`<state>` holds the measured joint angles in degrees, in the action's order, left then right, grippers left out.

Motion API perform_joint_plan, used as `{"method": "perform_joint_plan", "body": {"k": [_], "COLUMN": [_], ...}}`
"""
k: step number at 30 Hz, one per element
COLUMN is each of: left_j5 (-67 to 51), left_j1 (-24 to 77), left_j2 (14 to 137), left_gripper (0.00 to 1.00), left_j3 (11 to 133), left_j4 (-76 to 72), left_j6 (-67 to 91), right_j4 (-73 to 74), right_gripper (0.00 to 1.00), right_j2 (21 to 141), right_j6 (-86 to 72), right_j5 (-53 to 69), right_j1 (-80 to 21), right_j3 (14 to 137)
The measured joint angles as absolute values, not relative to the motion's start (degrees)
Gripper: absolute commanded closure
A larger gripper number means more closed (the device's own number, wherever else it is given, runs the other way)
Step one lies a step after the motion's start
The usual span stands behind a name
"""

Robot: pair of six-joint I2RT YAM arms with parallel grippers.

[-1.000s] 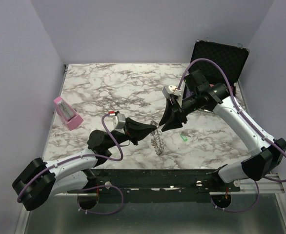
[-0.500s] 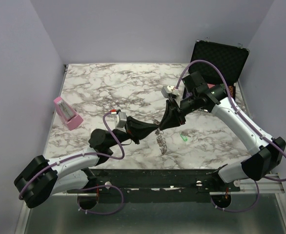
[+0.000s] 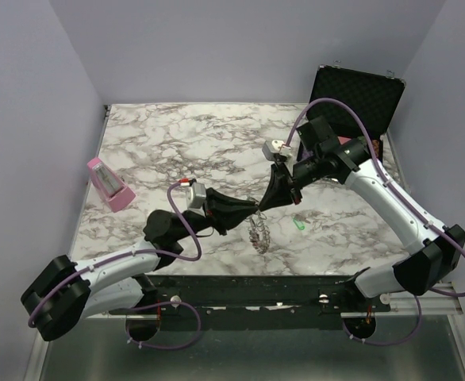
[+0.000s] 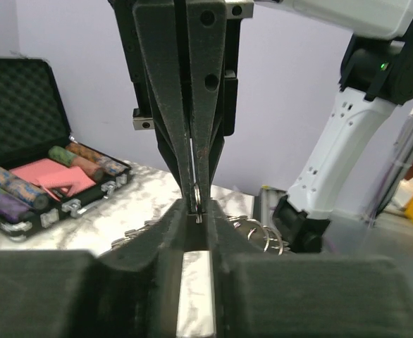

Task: Put the keys on the keyring

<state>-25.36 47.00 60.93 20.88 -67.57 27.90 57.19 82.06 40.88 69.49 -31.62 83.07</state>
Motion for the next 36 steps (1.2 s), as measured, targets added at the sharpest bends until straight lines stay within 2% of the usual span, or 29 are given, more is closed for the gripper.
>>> {"method": "perform_joint_plan", "body": {"k": [3, 5, 7, 13, 21, 34, 36], "left_j5": [-25.0, -24.4, -24.2, -24.1, -24.9, -29.4, -30.1], "left_j1": [47.1, 47.1, 47.1, 47.1, 47.1, 47.1, 47.1], "left_j2": [58.2, 54.4, 50.3, 42.2, 49.1, 59.7, 60.1], "left_gripper": [0.36, 0.30, 0.25, 0.21, 0.22, 0.49, 0.50], "left_j3": [20.9, 20.9, 21.6, 28.9, 34.7, 37.2, 37.2], "left_j4": [-63.4, -58.0, -50.9, -28.4, -19.9, -24.8, -25.5], "left_j6": [26.9, 25.6, 23.2, 14.9, 13.1, 15.3, 15.6], "right_j4": [59.9, 62.4, 65.9, 73.4, 75.7, 76.4, 76.4], "right_gripper": [1.00, 1.00, 1.00, 0.99, 0.99, 0.99, 0.99], "right_j2": [82.0, 82.0, 82.1, 84.8, 86.3, 86.3, 86.3], "right_j6": [43.3, 45.7, 48.7, 56.1, 57.5, 57.0, 57.0], "right_j5": [67.6, 65.6, 63.4, 57.6, 54.8, 54.2, 54.2], "right_j1": [-31.7, -31.7, -31.7, -31.8, -32.2, -32.3, -32.3], "right_j3": [83.6, 84.3, 85.4, 90.4, 90.5, 90.5, 90.5]}}
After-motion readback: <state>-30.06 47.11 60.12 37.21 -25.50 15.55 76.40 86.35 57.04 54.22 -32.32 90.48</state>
